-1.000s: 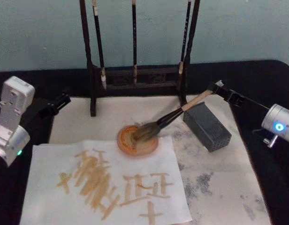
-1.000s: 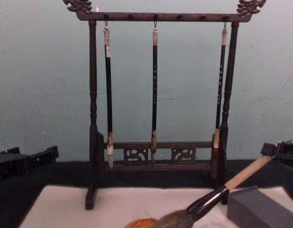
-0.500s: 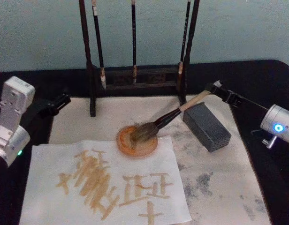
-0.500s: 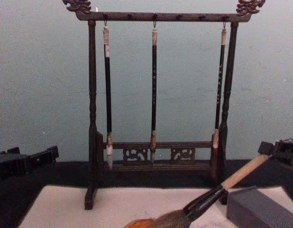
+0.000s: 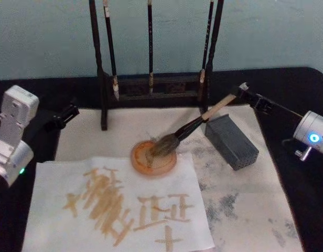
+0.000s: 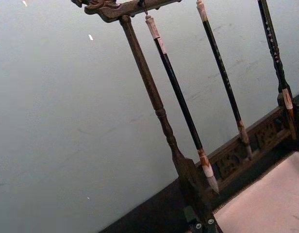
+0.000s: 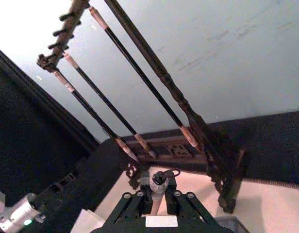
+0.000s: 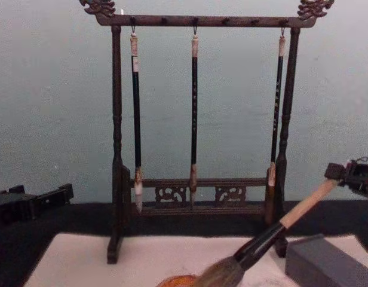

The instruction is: Pick up the brush from the inkstone, write on the paper, then place the brush back to its original position.

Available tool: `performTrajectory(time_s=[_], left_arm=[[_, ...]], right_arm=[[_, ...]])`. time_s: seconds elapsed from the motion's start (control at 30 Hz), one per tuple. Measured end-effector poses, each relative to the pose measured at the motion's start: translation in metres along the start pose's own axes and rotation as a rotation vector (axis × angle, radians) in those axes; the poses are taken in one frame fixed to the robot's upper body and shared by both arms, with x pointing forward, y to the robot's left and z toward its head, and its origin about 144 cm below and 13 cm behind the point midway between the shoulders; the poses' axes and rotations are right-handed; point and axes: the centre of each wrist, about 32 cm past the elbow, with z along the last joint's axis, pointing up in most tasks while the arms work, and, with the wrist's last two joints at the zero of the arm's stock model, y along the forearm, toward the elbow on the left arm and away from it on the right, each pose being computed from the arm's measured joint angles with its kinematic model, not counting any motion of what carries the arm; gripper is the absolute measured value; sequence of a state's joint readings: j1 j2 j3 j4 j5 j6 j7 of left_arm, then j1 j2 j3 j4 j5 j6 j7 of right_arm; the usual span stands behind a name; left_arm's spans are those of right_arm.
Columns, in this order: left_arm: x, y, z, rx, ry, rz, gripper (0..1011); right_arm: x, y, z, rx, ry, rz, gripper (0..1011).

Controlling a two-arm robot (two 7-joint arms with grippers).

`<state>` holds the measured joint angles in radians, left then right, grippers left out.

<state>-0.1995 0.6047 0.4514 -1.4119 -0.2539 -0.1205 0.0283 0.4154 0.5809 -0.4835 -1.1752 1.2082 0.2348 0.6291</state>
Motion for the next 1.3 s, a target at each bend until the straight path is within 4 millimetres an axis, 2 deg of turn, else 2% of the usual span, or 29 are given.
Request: performTrajectory(time_s=[0.8, 1.3], left_arm=[[0.000, 0.000, 0.000, 0.000, 0.000, 0.000, 1002], [0.000, 0.000, 0.000, 0.000, 0.000, 0.000, 1000]], right_arm=[[0.012, 0.008, -0.013, 0.039, 0.116, 0.078, 175], [0.019, 0.010, -0.020, 0.023, 0.149, 0.067, 173]])
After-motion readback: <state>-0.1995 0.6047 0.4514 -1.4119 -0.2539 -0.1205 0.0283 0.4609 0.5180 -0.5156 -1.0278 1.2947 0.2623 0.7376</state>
